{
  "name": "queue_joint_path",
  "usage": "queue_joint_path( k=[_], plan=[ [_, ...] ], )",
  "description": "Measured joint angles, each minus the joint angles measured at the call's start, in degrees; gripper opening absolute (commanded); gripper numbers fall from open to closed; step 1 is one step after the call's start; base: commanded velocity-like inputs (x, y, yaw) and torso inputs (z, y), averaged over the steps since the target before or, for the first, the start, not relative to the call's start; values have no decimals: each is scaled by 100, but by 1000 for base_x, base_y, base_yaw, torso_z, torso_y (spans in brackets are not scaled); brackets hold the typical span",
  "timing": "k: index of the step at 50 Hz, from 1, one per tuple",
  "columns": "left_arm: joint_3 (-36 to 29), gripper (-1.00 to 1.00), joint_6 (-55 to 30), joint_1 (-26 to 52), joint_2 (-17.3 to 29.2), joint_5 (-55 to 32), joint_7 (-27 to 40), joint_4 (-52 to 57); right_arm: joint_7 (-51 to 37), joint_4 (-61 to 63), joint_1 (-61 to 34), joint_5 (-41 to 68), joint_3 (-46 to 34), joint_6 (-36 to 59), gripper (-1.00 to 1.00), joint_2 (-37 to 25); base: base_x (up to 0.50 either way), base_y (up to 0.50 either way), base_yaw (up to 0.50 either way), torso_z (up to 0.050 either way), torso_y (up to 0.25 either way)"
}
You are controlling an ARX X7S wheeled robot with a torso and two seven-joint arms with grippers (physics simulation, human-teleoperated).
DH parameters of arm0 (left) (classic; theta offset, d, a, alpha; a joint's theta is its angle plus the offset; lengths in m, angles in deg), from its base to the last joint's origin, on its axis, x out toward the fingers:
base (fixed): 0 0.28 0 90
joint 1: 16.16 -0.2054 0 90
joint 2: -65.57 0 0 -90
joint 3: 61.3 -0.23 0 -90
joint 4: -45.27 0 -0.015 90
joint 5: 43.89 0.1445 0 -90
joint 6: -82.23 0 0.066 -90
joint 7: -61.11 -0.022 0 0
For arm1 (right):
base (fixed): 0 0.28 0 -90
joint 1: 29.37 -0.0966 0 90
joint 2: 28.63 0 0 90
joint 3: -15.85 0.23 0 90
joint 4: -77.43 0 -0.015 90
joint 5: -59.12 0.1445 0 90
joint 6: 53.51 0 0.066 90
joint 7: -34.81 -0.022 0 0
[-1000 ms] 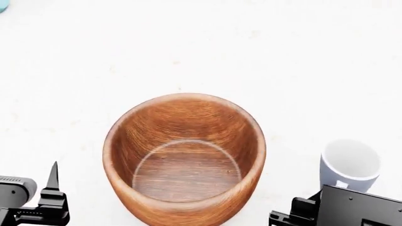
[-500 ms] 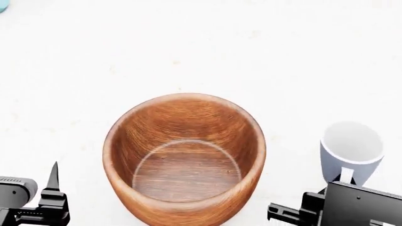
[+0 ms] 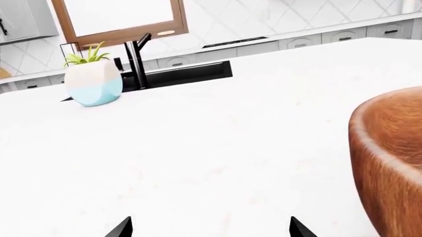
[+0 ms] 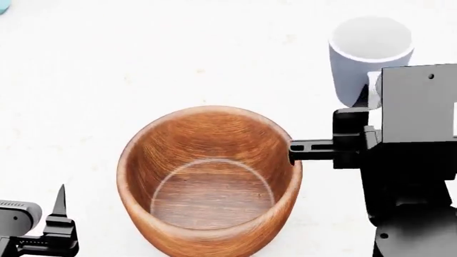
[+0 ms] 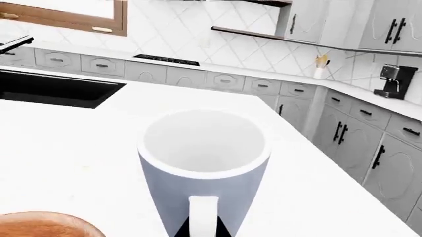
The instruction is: Place the cup inside the bowl on the dining table and move the bowl to any counter.
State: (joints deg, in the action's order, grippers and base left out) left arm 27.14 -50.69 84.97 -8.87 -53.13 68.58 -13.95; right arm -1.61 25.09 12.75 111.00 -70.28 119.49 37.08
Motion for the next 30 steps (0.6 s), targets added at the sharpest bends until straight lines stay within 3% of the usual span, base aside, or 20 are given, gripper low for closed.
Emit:
queue_joint_path(
  k=[8,14,22,30],
  plan=[
    [-14,100,27,-1,5,-13,17,-40,-1387,-1204,-1428,3111,-614,157,-100,-375,0,0,0,0,0],
    [9,100,52,-18,20,-40,21,-53,-1905,-1748,-1859,4510,-1095,59,-100,-267,0,0,0,0,0],
    [54,100,80,-53,51,-84,18,-51,-1992,-2087,-1808,5176,-1450,-45,-100,52,0,0,0,0,0],
    [89,100,105,-77,74,-126,19,-53,-1574,-2260,-1522,4872,-1623,-126,-100,303,0,0,0,0,0]
  ],
)
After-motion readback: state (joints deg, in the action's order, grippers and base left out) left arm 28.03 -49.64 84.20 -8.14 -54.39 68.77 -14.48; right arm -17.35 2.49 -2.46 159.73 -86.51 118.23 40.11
